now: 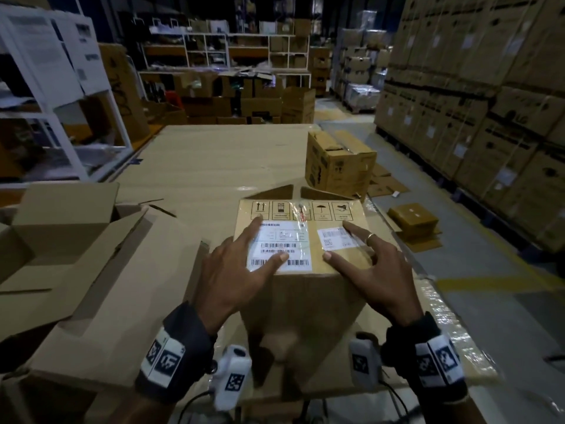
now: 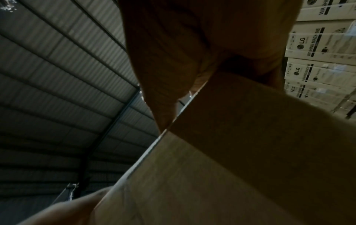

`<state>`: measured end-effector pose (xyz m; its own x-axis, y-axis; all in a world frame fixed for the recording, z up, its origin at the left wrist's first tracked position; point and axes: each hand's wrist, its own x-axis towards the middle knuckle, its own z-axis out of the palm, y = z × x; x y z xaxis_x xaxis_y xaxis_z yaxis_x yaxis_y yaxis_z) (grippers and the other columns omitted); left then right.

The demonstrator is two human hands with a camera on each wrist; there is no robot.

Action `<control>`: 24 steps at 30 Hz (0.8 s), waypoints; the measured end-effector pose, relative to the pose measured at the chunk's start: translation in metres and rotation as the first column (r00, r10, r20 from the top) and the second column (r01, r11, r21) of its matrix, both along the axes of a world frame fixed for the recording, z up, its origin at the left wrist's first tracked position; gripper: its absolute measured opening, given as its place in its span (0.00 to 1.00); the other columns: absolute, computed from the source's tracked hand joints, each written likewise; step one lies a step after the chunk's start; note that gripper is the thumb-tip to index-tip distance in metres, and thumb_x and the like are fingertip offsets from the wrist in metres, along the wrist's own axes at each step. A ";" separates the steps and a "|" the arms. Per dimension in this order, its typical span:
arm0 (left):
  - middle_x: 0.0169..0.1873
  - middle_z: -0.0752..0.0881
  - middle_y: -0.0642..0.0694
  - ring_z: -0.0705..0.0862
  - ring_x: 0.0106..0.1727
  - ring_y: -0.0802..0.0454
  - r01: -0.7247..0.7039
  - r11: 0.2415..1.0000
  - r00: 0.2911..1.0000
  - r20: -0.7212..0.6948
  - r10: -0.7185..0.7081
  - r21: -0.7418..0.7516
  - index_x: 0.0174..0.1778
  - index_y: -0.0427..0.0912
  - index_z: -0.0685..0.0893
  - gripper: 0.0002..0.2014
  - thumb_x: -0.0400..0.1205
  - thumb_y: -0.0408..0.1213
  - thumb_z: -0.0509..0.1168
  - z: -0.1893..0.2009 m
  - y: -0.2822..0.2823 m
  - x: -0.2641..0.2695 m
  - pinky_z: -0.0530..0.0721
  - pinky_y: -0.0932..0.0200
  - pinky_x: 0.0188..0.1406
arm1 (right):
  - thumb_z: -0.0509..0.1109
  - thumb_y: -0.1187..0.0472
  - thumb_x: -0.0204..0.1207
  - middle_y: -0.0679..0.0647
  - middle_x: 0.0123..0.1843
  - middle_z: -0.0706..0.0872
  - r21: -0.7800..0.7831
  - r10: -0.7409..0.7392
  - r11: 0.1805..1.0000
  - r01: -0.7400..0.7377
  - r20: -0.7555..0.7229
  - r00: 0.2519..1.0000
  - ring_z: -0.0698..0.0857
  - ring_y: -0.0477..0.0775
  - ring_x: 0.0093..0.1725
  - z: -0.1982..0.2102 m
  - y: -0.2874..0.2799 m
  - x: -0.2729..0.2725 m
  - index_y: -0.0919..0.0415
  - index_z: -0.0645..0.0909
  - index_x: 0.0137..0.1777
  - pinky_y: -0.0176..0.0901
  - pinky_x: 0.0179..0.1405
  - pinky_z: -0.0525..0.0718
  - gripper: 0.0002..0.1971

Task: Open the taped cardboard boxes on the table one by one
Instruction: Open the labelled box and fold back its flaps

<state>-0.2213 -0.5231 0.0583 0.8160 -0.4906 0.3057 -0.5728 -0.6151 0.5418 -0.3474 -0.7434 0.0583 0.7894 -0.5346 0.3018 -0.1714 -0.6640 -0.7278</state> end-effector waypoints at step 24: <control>0.86 0.64 0.47 0.69 0.84 0.56 0.216 0.932 0.976 0.069 -0.204 -0.292 0.76 0.58 0.82 0.33 0.77 0.26 0.74 -0.155 0.041 -0.062 0.73 0.72 0.74 | 0.84 0.65 0.65 0.54 0.64 0.74 -0.146 -0.181 0.972 0.184 0.037 0.983 0.79 0.57 0.61 -0.170 0.017 -0.046 0.54 0.81 0.68 0.43 0.60 0.74 0.31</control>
<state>-0.2834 -0.4819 -0.0965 0.6897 -0.5322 0.4910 -0.6944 -0.2937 0.6570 -0.3930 -0.7265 -0.1113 0.6745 -0.6170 0.4053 -0.2843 -0.7238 -0.6287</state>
